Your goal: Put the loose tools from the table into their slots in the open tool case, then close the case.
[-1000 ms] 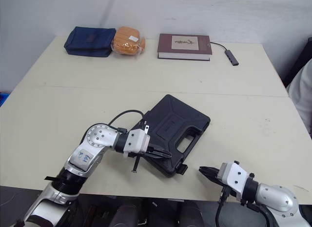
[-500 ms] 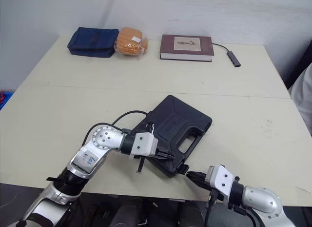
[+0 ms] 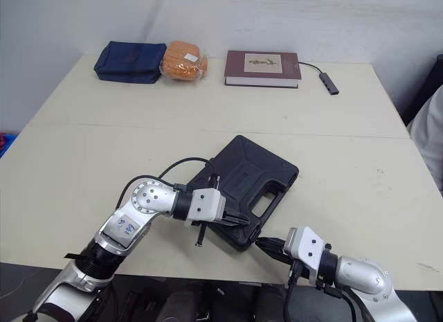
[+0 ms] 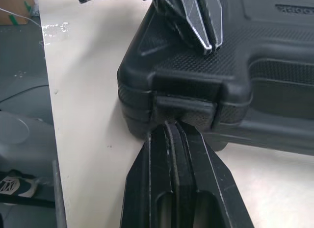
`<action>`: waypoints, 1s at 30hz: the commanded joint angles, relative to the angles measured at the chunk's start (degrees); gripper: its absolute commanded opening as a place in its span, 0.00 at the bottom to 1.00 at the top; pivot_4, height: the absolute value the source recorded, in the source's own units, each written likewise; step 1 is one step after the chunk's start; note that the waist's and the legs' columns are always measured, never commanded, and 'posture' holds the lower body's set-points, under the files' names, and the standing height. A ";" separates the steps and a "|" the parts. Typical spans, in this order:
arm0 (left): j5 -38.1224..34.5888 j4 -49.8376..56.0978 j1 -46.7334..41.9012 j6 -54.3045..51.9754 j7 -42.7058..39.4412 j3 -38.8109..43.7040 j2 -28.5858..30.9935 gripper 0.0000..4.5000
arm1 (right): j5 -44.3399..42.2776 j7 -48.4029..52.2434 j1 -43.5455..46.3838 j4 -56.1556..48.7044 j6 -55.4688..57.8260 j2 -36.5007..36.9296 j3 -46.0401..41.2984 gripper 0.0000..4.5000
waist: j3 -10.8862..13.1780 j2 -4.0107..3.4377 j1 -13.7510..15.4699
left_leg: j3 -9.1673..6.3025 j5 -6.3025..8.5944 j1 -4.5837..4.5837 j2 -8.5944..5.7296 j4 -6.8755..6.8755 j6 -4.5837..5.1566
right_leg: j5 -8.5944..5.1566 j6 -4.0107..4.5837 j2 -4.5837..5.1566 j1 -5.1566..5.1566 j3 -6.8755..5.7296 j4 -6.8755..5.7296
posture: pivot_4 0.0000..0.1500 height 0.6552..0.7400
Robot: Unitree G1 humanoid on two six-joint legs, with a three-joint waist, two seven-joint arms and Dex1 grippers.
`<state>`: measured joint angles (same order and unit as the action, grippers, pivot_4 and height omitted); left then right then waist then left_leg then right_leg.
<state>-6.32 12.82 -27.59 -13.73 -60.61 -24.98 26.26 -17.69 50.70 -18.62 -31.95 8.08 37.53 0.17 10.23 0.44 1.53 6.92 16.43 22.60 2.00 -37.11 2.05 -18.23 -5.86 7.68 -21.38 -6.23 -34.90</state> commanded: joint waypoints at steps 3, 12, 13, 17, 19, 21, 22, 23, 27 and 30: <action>4.91 -4.79 3.28 -1.15 -1.18 -5.59 3.26 0.01 | -2.71 0.23 1.55 -5.27 1.37 0.50 0.23 0.00 | -0.17 -0.01 -0.20 | 0.03 0.01 -0.07 0.02 0.04 -0.02 | -0.02 0.03 -0.02 0.02 0.03 -0.01 | 1.00 1.00; 5.21 -6.06 3.60 -1.24 -0.59 -5.99 3.53 0.01 | -3.97 0.10 3.43 -7.54 5.78 1.25 1.43 0.00 | -0.37 0.04 -0.25 | 0.04 0.08 -0.31 0.23 0.07 -0.15 | -0.13 0.23 -0.14 0.19 0.01 -0.03 | 1.00 1.00; 5.21 -6.12 3.59 -1.21 -0.57 -5.99 3.53 0.01 | -3.94 0.08 3.53 -7.50 5.91 1.26 1.45 0.00 | -0.37 0.04 -0.28 | 0.04 0.09 -0.31 0.26 0.07 -0.16 | -0.14 0.26 -0.17 0.19 0.01 -0.03 | 1.00 1.00; 5.20 -6.14 3.67 -1.34 -0.45 -5.97 3.55 0.01 | -3.04 0.42 4.22 -6.09 5.28 1.34 1.65 0.00 | -0.39 0.03 -0.28 | 0.04 0.10 -0.36 0.31 0.07 -0.21 | -0.18 0.33 -0.21 0.20 0.01 -0.08 | 1.00 1.00; 5.21 -6.11 3.77 -1.41 -0.42 -5.98 3.65 0.01 | -3.08 0.32 4.88 -5.72 5.41 1.19 1.60 0.00 | -0.39 0.03 -0.33 | 0.04 0.10 -0.37 0.33 0.07 -0.22 | -0.19 0.35 -0.23 0.21 0.01 -0.09 | 1.00 1.00; 5.19 -5.93 4.01 -1.74 -0.39 -6.01 3.84 0.01 | -3.26 0.28 6.03 -5.12 5.64 1.00 1.61 0.00 | -0.40 0.05 -0.43 | 0.04 0.10 -0.38 0.36 0.07 -0.24 | -0.19 0.37 -0.25 0.20 0.01 -0.09 | 1.00 1.00; 5.15 -5.83 4.11 -1.92 -0.41 -6.04 3.91 0.01 | -3.21 0.37 6.51 -4.85 5.62 0.99 1.70 0.00 | -0.41 0.05 -0.46 | 0.11 0.14 -0.42 0.41 0.06 -0.32 | -0.20 0.42 -0.27 0.02 0.08 -0.11 | 1.00 1.00; 5.18 -5.77 4.17 -1.98 -0.43 -6.10 3.98 0.01 | -3.21 0.46 6.80 -4.72 5.65 0.96 1.78 0.00 | -0.41 0.04 -0.54 | 0.14 0.24 -0.40 0.43 0.07 -0.50 | -0.19 0.44 -0.28 0.12 0.09 -0.13 | 1.00 1.00; 5.35 -5.85 4.31 -2.12 -0.56 -6.30 4.30 0.01 | -3.01 0.62 7.67 -4.17 5.57 0.67 2.41 0.00 | -0.43 0.03 -0.87 | 0.14 0.17 -0.43 0.61 0.06 -0.55 | -0.23 0.59 -0.45 0.13 0.08 -0.17 | 1.00 1.00; 5.45 -5.86 4.35 -2.37 -0.62 -6.49 4.53 0.01 | -2.94 0.73 8.34 -3.73 5.57 0.48 2.75 0.00 | -0.68 0.04 -1.02 | 0.13 0.13 -0.47 0.75 0.06 -0.56 | -0.25 0.70 -0.59 0.14 0.07 -0.19 | 1.00 1.00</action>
<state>-6.25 12.53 -26.77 -12.42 -59.95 -25.62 28.38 -19.66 51.78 -11.33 -34.31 14.83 38.80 2.52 9.55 0.48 0.51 7.05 16.57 22.11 2.78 -37.05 1.45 -18.49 -5.12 7.05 -21.23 -6.17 -35.09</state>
